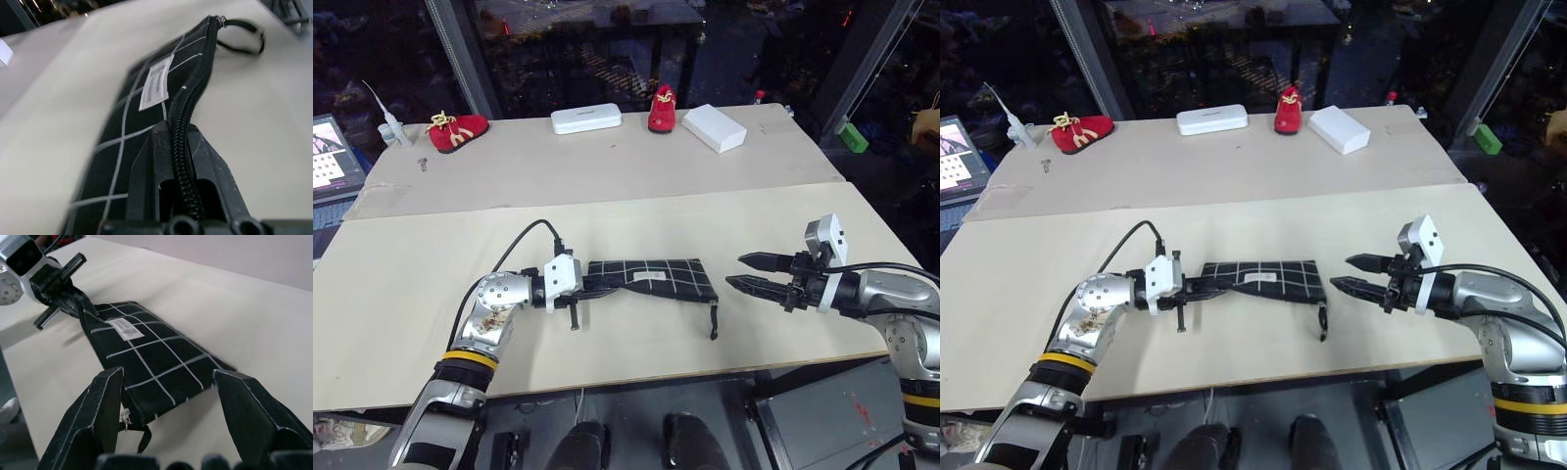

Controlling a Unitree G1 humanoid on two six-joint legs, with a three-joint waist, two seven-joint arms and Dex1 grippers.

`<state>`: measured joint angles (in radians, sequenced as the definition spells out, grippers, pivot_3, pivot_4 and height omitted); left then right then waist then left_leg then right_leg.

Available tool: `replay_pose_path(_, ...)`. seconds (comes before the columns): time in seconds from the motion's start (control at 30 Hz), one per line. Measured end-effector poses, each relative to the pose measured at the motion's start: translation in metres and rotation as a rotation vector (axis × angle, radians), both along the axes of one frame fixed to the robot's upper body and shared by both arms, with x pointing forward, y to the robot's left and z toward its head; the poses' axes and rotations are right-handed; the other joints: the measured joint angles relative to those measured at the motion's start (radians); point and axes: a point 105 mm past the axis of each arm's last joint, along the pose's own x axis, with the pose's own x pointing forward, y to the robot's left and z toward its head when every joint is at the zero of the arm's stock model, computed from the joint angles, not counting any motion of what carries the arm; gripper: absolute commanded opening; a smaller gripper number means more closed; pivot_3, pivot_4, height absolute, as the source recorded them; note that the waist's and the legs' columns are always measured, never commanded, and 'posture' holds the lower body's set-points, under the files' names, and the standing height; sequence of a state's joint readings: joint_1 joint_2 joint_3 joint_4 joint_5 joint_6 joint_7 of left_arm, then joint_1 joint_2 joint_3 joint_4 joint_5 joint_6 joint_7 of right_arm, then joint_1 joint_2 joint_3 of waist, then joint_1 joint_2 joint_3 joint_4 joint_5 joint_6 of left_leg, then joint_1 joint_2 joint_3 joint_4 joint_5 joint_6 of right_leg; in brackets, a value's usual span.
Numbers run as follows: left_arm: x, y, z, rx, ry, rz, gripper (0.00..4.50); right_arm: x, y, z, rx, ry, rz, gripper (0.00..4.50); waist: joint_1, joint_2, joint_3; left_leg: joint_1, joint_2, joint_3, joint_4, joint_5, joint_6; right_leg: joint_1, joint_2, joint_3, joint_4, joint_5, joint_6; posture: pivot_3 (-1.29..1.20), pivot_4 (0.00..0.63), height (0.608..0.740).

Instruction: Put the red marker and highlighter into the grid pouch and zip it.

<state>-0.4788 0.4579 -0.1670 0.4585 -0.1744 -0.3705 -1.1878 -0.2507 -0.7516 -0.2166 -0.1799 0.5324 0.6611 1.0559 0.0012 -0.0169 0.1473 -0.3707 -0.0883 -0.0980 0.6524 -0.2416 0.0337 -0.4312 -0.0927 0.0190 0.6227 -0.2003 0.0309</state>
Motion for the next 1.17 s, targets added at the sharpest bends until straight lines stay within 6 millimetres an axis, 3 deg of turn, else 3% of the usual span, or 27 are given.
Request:
replay_pose_path(0.13,0.001,-0.007,-0.005,-0.021,0.028,-0.004,2.55,0.004,-0.004,0.000,-0.003,-0.003,-0.033,3.31,0.006,0.000,0.000,-0.001,0.000,0.000,0.003,-0.001,0.002,0.001,0.000,0.000,0.000,0.000,0.001,0.00,0.150,0.740)
replay_pose_path(0.27,-0.006,-0.021,0.008,-0.110,0.071,-0.018,3.81,0.014,-0.015,0.001,-0.016,-0.005,-0.078,3.31,0.007,0.000,0.000,-0.002,0.000,-0.001,0.006,-0.002,0.004,0.001,0.000,0.000,0.000,0.000,0.001,0.00,0.150,0.740)
replay_pose_path(0.43,-0.019,-0.025,0.033,-0.261,0.205,0.002,3.89,0.026,-0.026,0.002,-0.014,-0.010,-0.117,3.31,0.000,0.000,0.000,0.000,0.000,-0.001,0.006,-0.003,0.004,0.004,0.001,0.000,0.000,0.000,0.002,0.00,0.150,0.740)
replay_pose_path(0.53,-0.022,-0.011,0.041,-0.308,0.284,0.072,3.89,0.030,-0.033,0.001,-0.011,-0.003,-0.133,3.31,-0.006,0.000,0.001,0.001,0.000,-0.001,0.006,-0.003,0.004,0.005,0.001,0.000,0.000,-0.001,0.002,0.00,0.150,0.740)
replay_pose_path(0.73,-0.008,0.067,0.035,-0.427,0.415,0.580,3.89,0.040,-0.044,-0.003,-0.002,-0.029,-0.192,3.31,-0.018,0.000,0.001,0.003,0.001,-0.002,0.006,-0.004,0.003,0.005,0.002,0.000,0.000,-0.001,0.003,0.00,0.150,0.740)
replay_pose_path(0.77,-0.008,0.089,0.030,-0.443,0.424,0.701,3.89,0.044,-0.048,-0.009,0.013,-0.022,-0.228,3.31,-0.015,0.000,0.001,0.003,0.001,-0.002,0.006,-0.004,0.003,0.006,0.001,0.000,0.000,-0.001,0.003,0.00,0.150,0.740)
replay_pose_path(0.9,-0.018,0.144,0.022,-0.545,0.397,0.981,3.89,0.056,-0.050,-0.029,0.057,0.000,-0.323,3.31,-0.010,0.001,0.001,0.003,0.000,-0.003,0.006,-0.004,0.002,0.006,0.000,0.000,0.000,-0.001,0.002,0.00,0.150,0.740)
replay_pose_path(1.17,-0.021,0.169,0.015,-0.639,0.351,1.165,3.89,0.060,-0.054,-0.042,0.062,0.029,-0.367,3.31,0.009,0.001,0.002,0.002,0.000,-0.003,0.006,-0.004,0.002,0.007,0.000,0.000,-0.002,0.000,0.002,0.00,0.150,0.740)
